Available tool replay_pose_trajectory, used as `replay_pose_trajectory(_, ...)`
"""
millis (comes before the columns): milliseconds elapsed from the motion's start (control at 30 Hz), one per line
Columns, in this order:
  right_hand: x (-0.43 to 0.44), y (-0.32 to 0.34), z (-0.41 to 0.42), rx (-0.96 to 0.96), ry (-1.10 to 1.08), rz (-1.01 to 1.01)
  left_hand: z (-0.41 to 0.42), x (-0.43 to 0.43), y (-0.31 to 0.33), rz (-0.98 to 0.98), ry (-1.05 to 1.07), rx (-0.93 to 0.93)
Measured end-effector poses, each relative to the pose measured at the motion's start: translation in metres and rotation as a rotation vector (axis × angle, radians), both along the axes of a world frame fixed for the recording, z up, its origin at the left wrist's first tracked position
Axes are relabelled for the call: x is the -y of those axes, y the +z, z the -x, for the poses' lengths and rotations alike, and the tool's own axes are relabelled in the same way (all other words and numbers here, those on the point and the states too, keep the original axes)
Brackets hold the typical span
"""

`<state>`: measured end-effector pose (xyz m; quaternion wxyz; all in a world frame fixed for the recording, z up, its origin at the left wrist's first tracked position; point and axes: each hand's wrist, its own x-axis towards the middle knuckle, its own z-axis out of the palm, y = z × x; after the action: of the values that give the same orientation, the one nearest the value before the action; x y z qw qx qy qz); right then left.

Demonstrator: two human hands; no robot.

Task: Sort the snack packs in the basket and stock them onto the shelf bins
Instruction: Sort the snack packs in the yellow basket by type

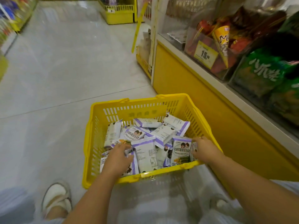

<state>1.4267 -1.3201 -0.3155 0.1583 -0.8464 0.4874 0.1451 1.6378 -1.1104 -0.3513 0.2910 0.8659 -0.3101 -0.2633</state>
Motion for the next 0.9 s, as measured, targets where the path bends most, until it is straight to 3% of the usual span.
replay_pose_trajectory(200, 0.008, -0.012, -0.008, 0.106, -0.067, 0.015, -0.012, 0.012, -0.006, -0.121, -0.059, 0.029)
replay_pose_trajectory(333, 0.019, -0.028, -0.019, 0.028, -0.087, -0.018, -0.018, 0.03, -0.008, -0.275, -0.113, 0.189)
replay_pose_trajectory(567, 0.048, 0.004, -0.032, -0.016, -0.002, 0.147, -0.005, 0.062, -0.007, -0.283, -0.29, 0.344)
replay_pose_trajectory(733, 0.065, 0.063, -0.045, -0.082, 0.105, 0.241, -0.006, 0.068, 0.007, -0.287, -0.321, 0.214)
replay_pose_trajectory(900, 0.064, 0.087, -0.053, -0.003, 0.272, 0.04, -0.018, 0.059, 0.024, -0.176, -0.302, -0.018)
